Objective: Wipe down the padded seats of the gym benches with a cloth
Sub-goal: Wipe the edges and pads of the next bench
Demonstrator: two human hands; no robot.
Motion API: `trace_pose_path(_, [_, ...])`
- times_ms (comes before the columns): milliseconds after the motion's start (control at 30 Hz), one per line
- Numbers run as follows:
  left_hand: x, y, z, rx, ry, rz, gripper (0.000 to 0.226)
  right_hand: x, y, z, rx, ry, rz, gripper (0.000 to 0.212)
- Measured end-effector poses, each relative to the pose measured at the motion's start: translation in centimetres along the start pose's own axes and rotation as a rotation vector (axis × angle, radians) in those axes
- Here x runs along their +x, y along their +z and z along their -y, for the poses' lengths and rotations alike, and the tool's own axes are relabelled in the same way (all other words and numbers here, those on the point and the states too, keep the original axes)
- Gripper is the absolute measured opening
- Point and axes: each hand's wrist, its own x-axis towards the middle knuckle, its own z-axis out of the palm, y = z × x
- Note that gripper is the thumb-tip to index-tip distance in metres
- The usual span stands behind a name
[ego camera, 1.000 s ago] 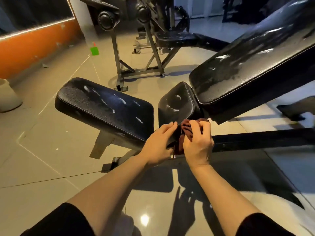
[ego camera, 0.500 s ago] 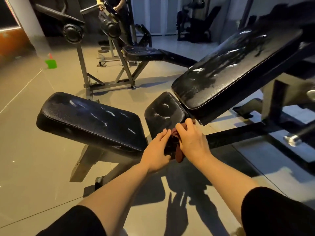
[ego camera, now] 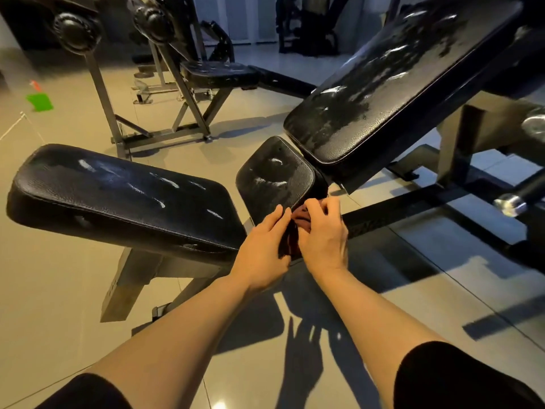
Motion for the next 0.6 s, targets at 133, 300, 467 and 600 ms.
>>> trace_pose_path(133, [-0.1, -0.4, 0.5, -0.026, 0.021, 0.043, 0.088, -0.3, -0.1, -1.1, 0.166, 0.278, -0.027, 0.019])
trace_pose_path(300, [-0.2, -1.0, 0.9, -0.037, 0.053, 0.07, 0.086, 0.7, -0.3, 1.2, 0.11, 0.077, -0.279, 0.017])
trace_pose_path(467, [-0.1, -1.4, 0.8, -0.032, 0.058, 0.057, 0.085, 0.9, 0.5, 1.4, 0.009, 0.024, -0.242, 0.016])
trace_pose_path(600, [0.0, -1.4, 1.1, -0.021, 0.07, 0.07, 0.086, 1.5, 0.6, 0.5, -0.004, 0.011, -0.18, 0.021])
